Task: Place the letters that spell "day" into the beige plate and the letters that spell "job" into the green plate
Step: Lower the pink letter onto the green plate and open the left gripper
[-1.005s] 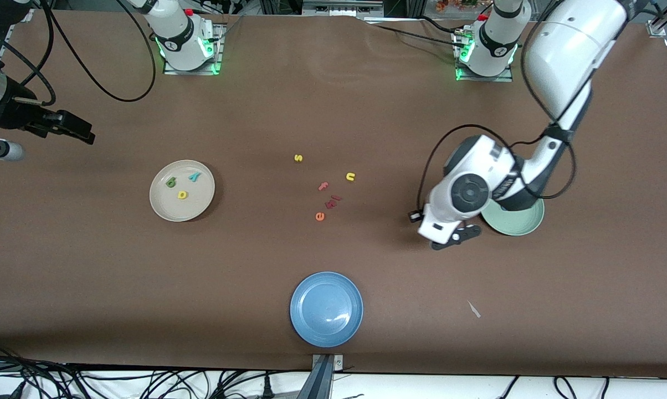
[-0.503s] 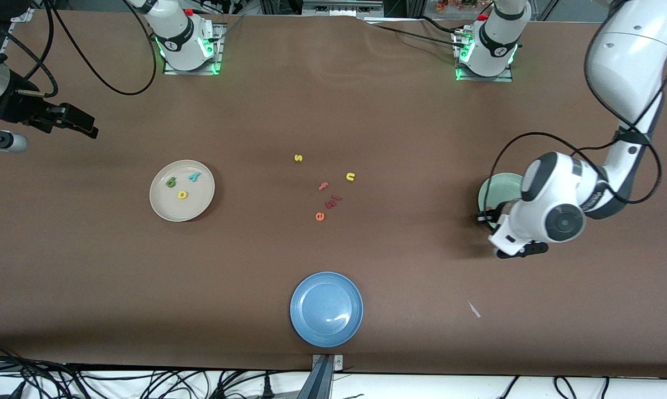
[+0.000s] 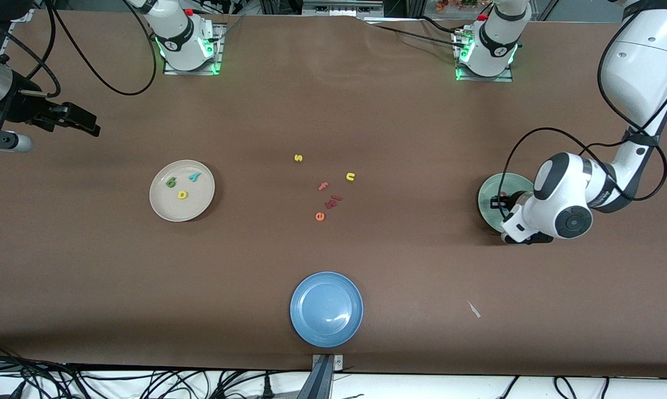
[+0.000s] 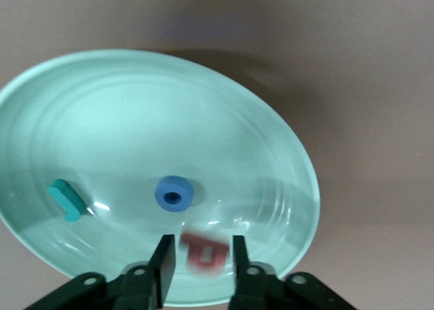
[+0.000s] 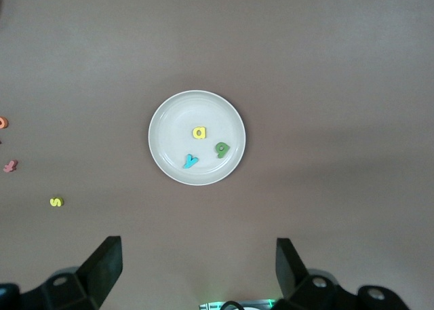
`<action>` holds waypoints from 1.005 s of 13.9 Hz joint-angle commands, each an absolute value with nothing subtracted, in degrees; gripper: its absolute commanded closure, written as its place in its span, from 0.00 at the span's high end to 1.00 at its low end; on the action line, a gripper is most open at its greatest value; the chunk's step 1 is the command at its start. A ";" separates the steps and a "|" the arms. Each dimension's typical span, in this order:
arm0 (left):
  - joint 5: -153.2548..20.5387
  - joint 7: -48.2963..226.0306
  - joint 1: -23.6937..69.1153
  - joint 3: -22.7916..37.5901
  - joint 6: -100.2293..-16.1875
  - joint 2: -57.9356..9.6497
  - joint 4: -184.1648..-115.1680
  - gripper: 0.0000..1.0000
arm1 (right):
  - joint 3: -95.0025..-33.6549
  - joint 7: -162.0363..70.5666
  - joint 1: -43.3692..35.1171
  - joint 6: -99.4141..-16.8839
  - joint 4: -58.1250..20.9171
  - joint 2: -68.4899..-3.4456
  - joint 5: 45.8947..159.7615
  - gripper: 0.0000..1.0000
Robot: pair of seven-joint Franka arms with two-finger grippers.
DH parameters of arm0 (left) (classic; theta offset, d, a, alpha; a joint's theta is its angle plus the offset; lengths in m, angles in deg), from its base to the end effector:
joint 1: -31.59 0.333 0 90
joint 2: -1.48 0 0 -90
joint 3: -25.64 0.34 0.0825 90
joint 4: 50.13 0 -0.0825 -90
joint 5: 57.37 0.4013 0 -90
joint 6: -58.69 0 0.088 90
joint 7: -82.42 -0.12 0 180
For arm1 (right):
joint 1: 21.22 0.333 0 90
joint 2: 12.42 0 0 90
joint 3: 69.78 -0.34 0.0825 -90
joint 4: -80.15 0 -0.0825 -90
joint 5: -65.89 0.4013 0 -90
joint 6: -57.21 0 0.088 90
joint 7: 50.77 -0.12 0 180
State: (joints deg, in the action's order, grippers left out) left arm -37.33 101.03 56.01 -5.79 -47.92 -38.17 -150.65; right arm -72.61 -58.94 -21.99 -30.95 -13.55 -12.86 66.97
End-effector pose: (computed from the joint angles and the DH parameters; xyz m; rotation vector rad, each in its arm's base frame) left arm 0.6246 -0.0274 0.1870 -3.0099 -0.0629 0.7064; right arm 0.5659 0.0226 0.5972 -3.1229 0.1672 0.1654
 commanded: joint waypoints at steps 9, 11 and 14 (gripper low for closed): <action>-36.62 99.03 56.02 -16.28 -30.36 -27.26 -127.85 0.99 | -73.47 -58.41 -22.89 -30.51 -13.54 -12.42 67.65 1.00; -36.54 95.01 56.02 -16.81 -28.94 -27.26 -124.41 1.00 | -73.47 -58.33 -22.89 -30.24 -13.54 -12.42 67.65 1.00; -39.15 92.87 56.02 -16.82 -28.94 -26.65 -123.09 1.00 | -73.56 -58.15 -22.89 -30.16 -13.54 -12.42 67.74 1.00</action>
State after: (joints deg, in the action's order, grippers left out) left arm -37.69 94.72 56.06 -16.22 -30.18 -25.72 -125.35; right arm -72.79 -58.94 -22.00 -30.89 -13.54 -12.86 66.97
